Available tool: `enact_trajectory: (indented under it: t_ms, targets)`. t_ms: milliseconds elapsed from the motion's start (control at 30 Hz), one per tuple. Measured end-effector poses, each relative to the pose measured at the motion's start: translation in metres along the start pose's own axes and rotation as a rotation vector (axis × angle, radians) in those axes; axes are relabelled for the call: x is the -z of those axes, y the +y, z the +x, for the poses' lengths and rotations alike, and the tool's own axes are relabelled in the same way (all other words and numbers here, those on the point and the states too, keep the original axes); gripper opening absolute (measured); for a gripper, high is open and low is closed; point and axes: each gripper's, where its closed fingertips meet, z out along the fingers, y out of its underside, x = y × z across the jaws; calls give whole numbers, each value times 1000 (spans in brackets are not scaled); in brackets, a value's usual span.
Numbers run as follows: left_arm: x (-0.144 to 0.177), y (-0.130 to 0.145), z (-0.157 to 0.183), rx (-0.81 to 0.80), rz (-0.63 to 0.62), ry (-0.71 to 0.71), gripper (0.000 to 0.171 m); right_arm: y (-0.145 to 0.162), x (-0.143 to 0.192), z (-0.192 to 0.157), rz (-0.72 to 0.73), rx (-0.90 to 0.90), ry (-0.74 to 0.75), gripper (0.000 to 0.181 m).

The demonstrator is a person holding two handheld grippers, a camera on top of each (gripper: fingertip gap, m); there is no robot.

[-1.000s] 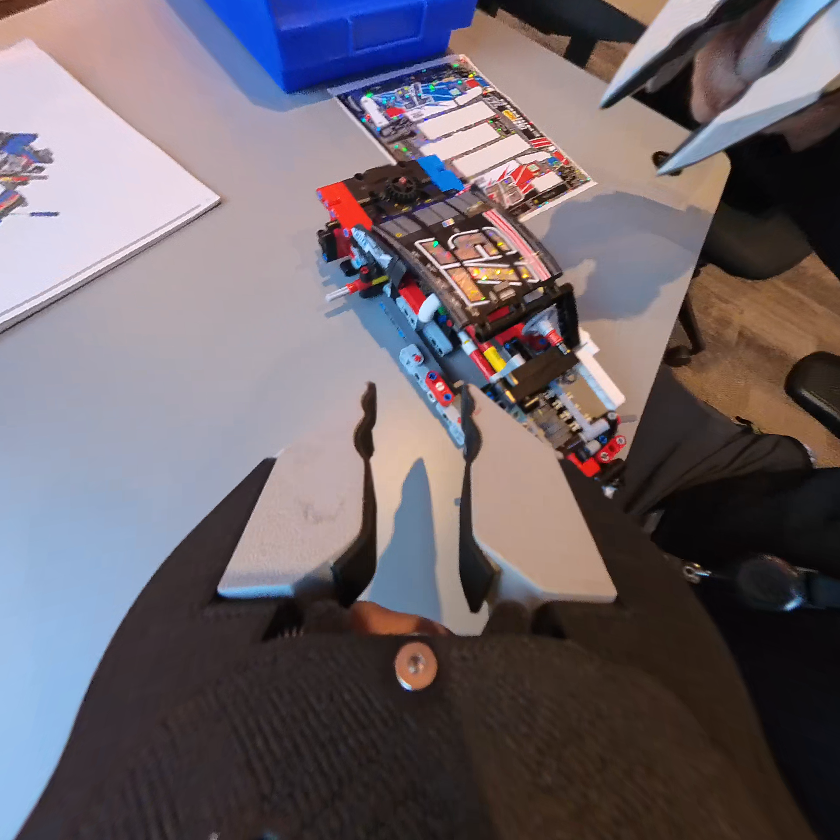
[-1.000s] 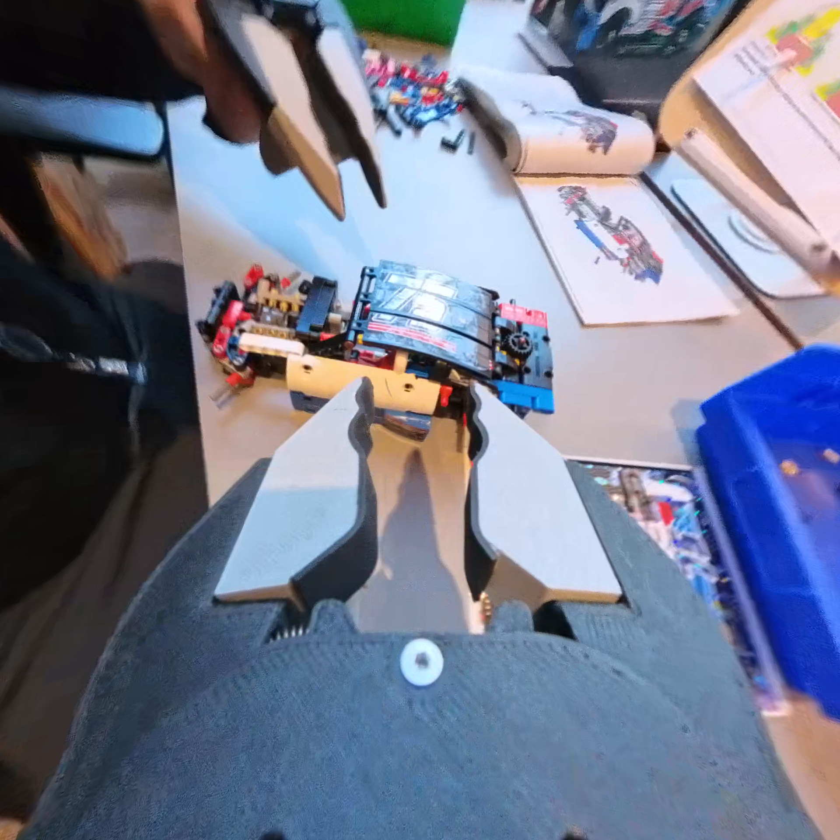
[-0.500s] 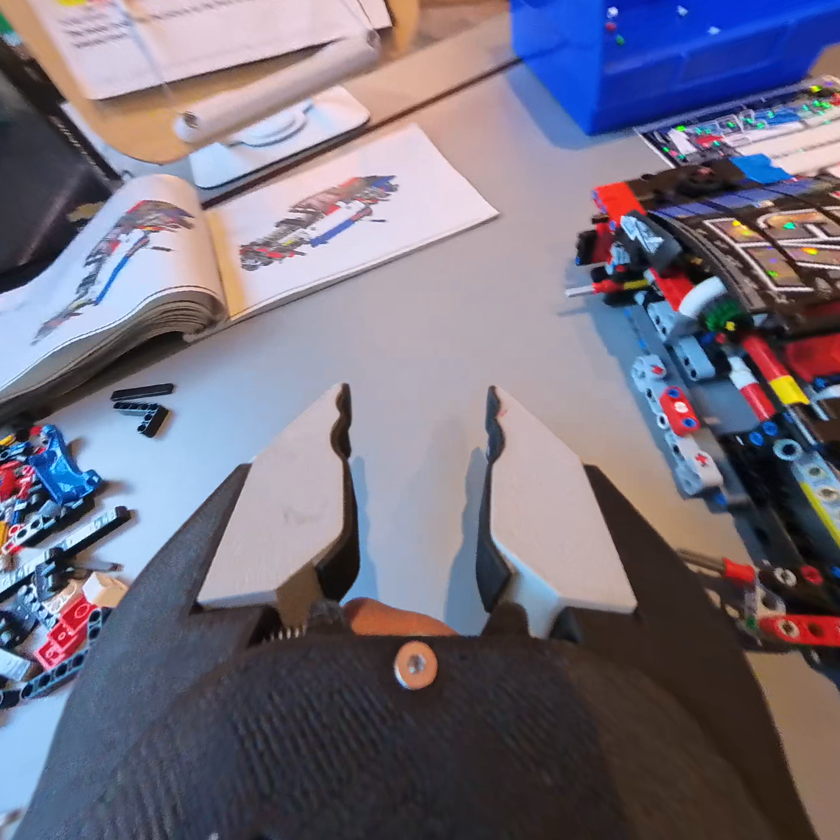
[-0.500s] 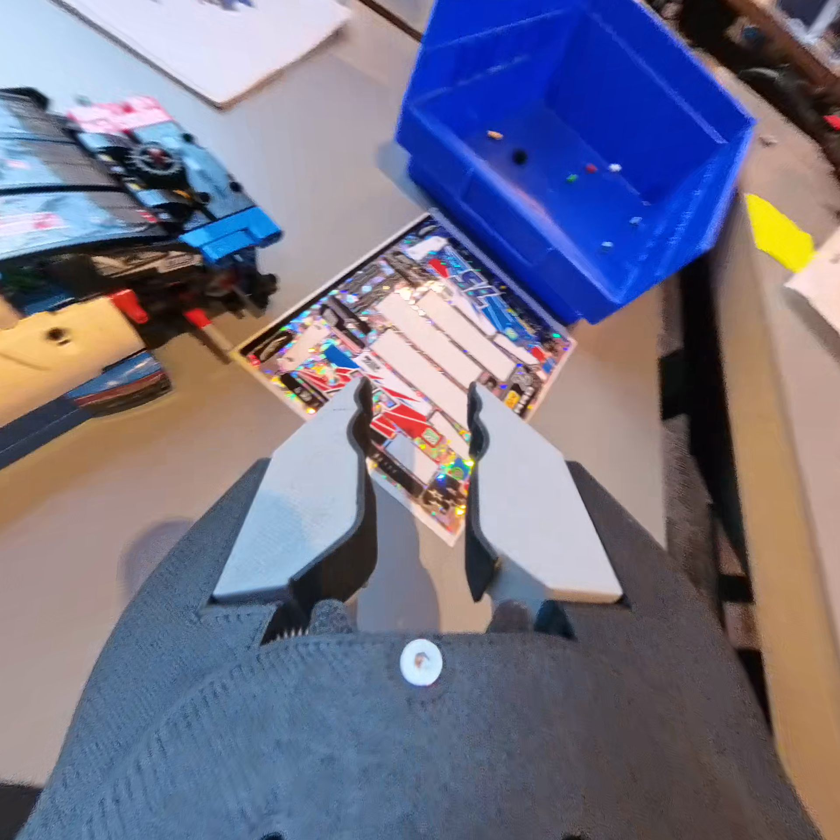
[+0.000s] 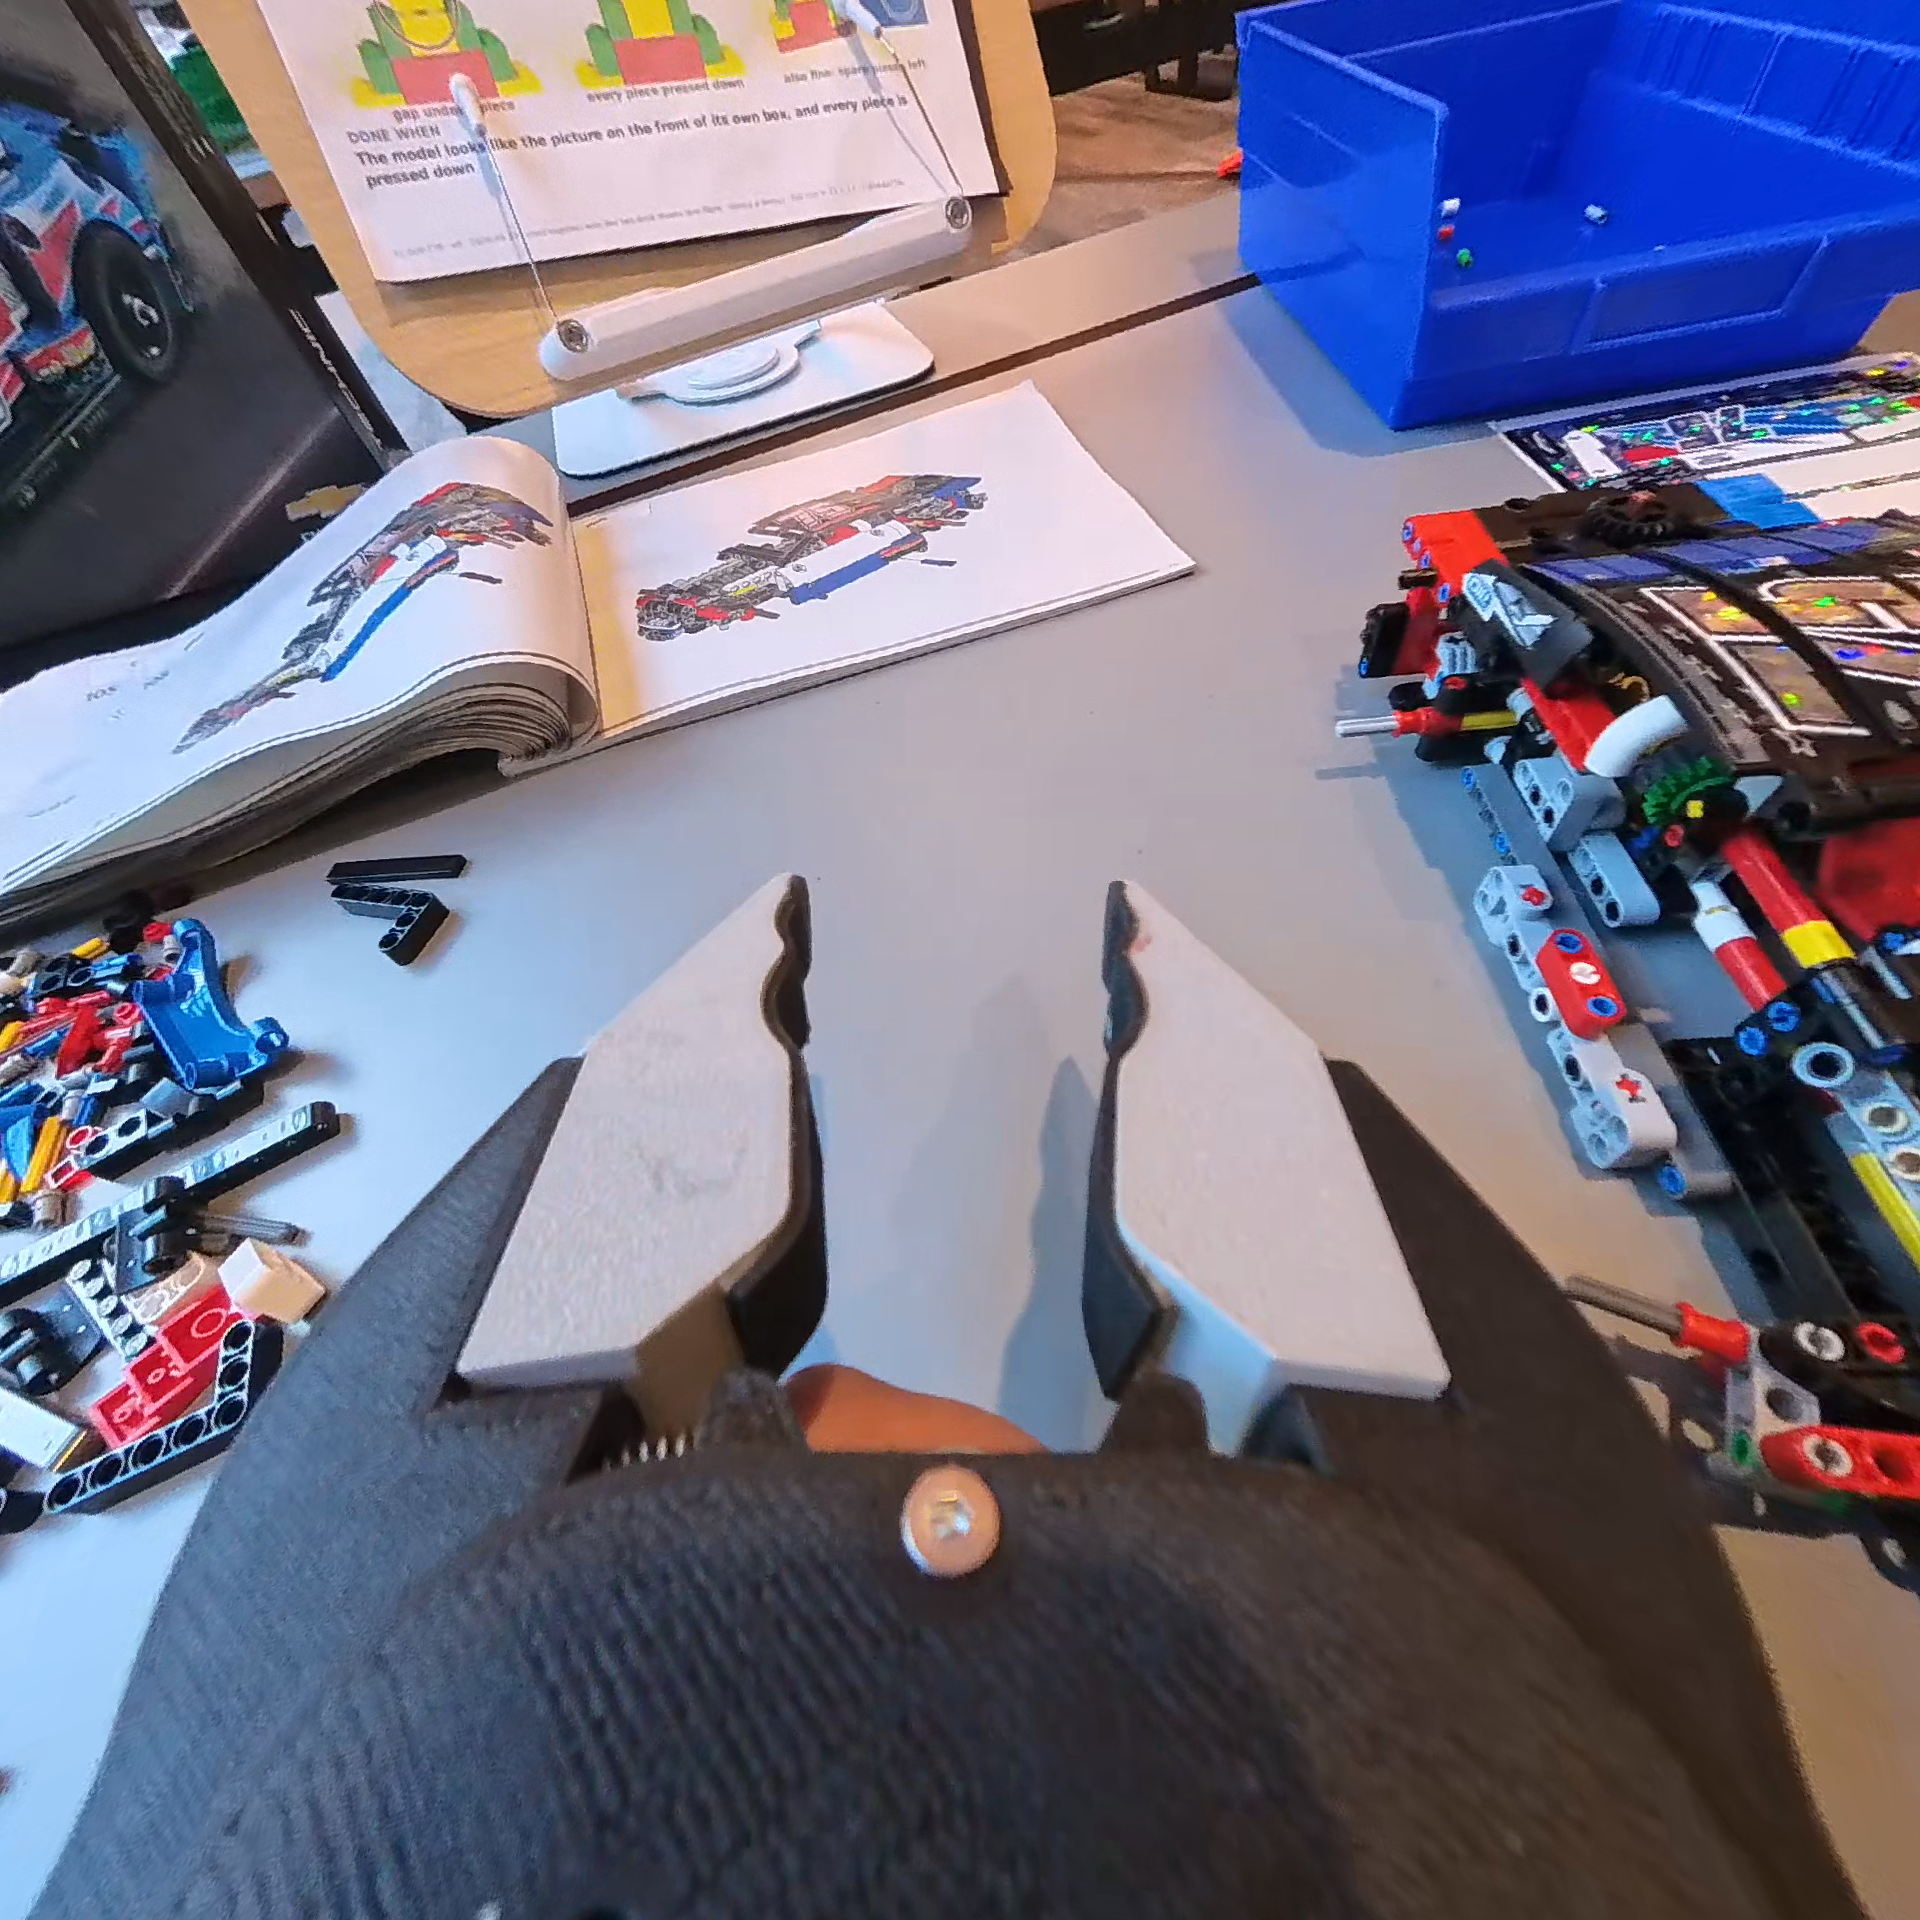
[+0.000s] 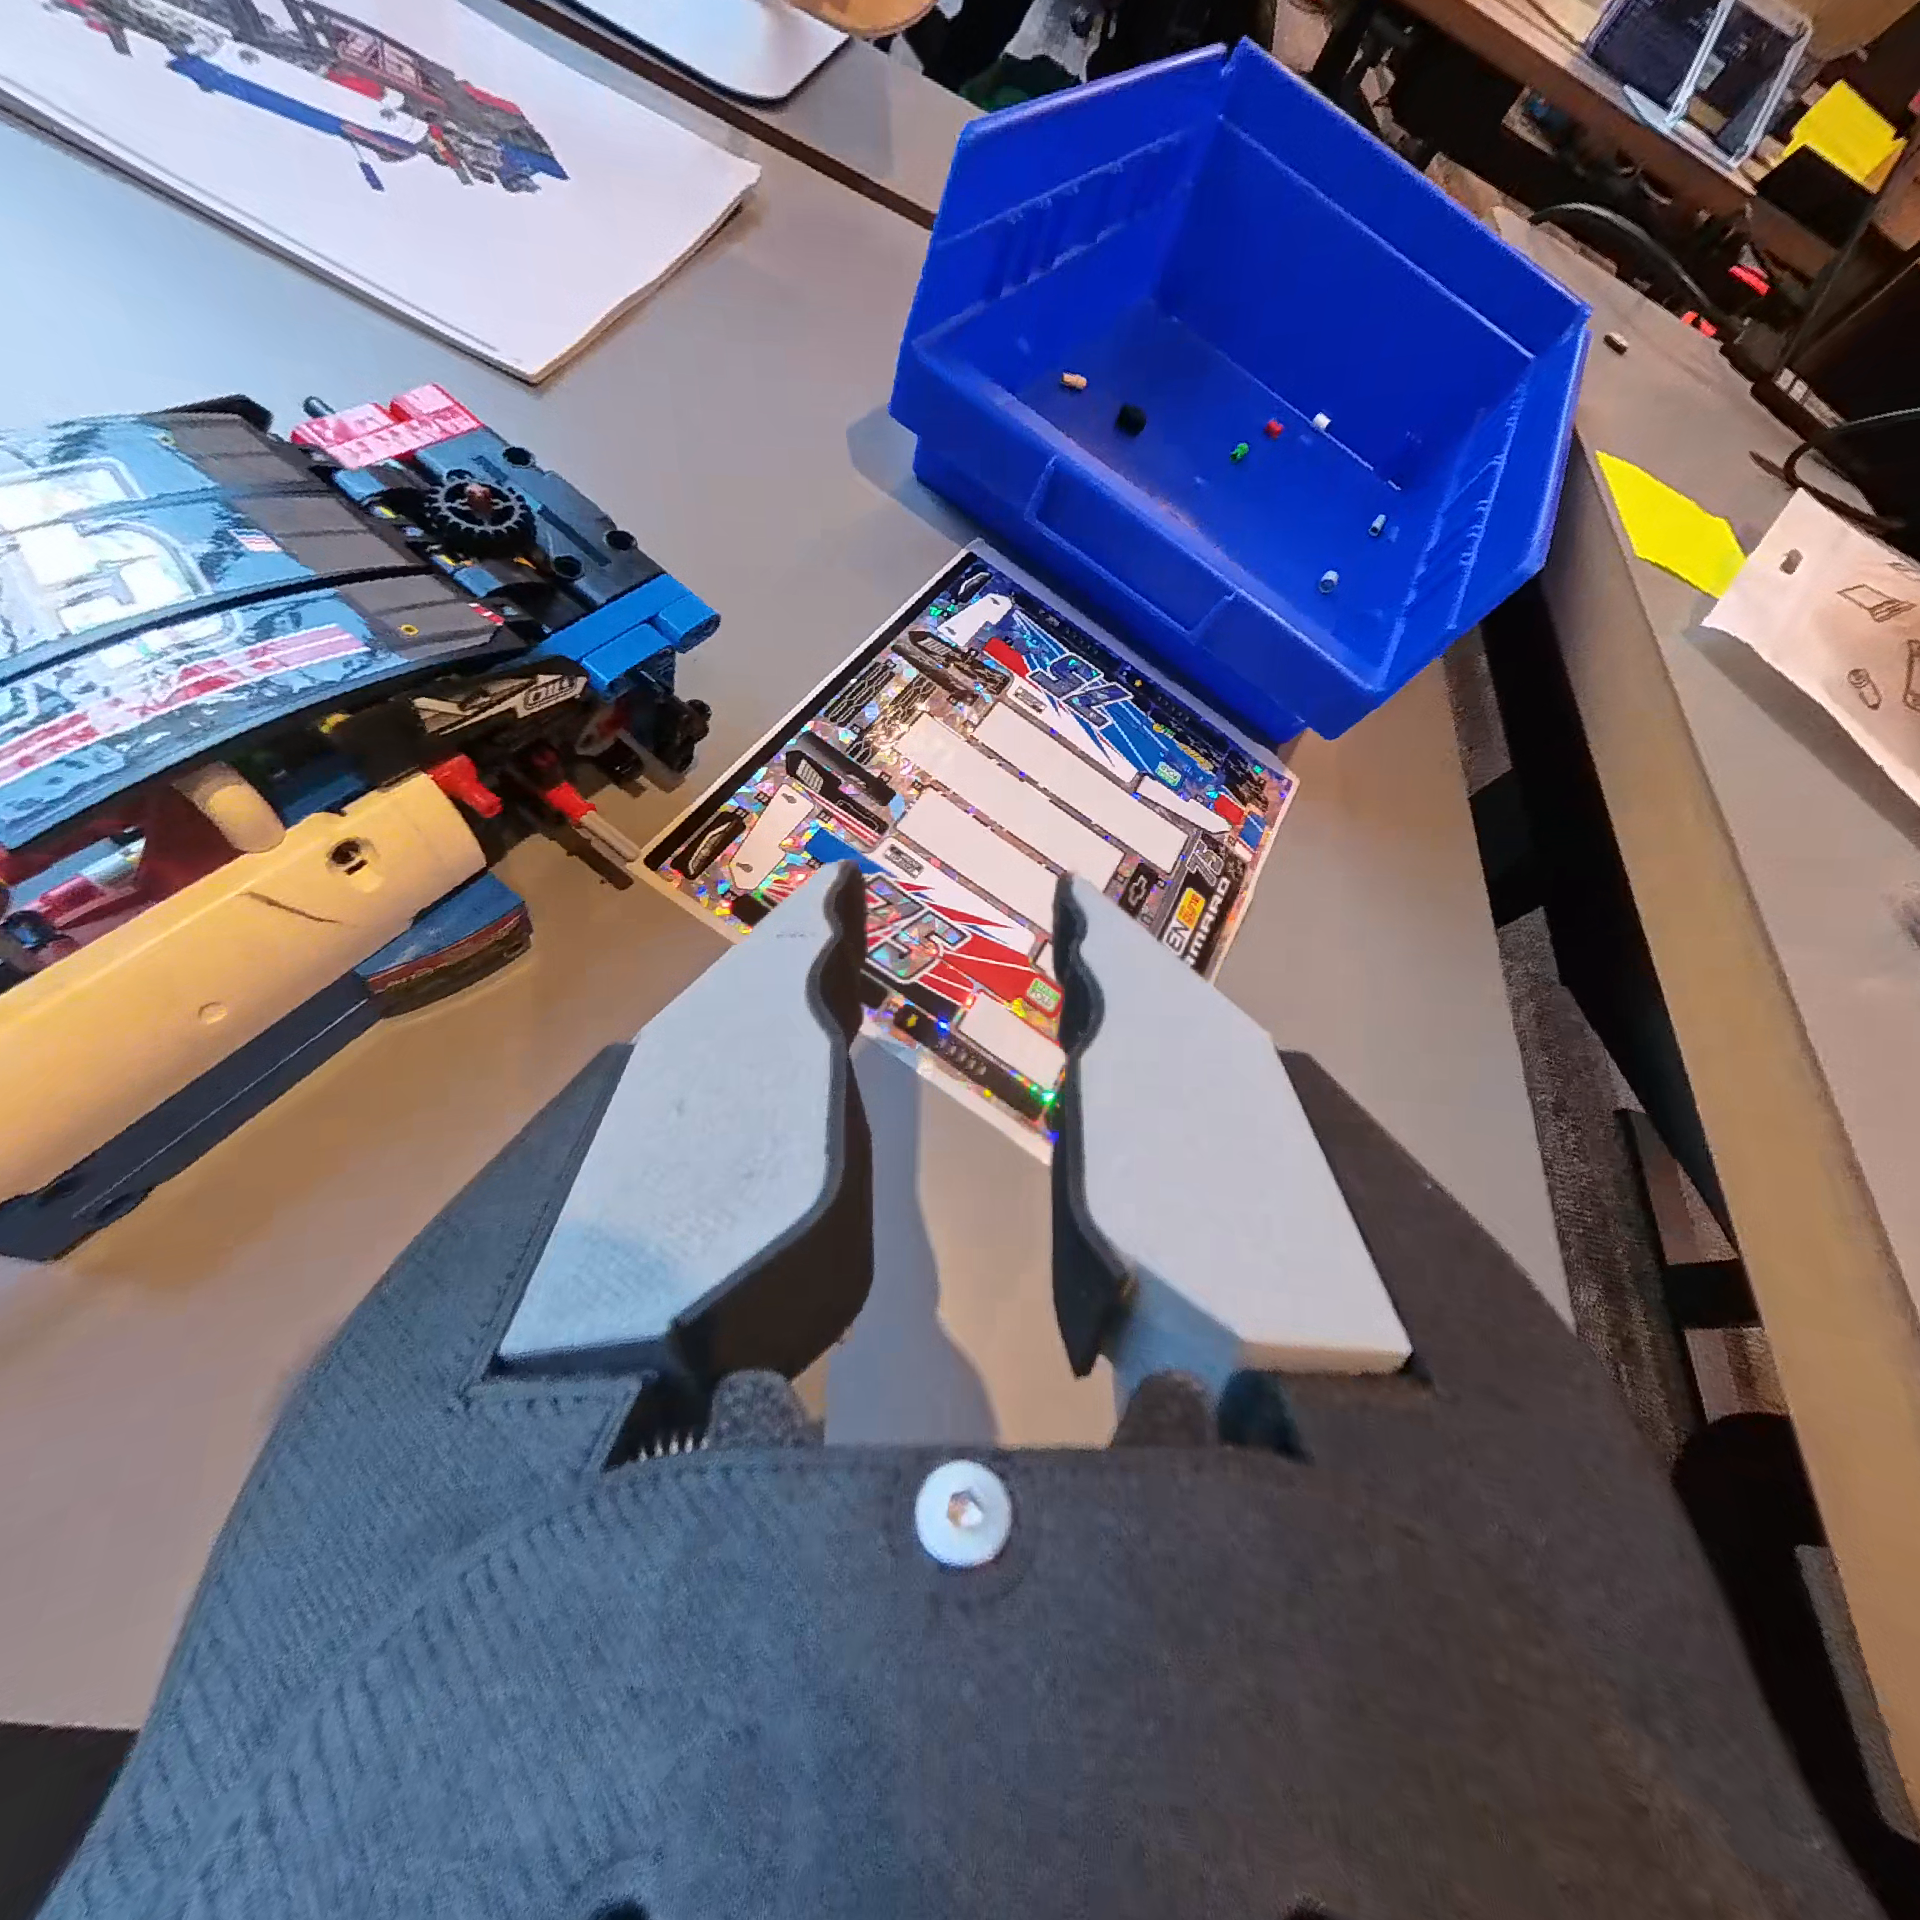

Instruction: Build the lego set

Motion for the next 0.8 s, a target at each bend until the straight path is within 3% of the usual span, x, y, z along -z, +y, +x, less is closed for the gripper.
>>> enact_trajectory:
  t_ms: [600,800]
  targets:
    - [-3,4,1,54,-22,57,56,31,-38,-22,-46,-55,-134,42]
    - [-2,3,8,56,-18,119,55,26,-43,-17,-12,-60,-138,41]
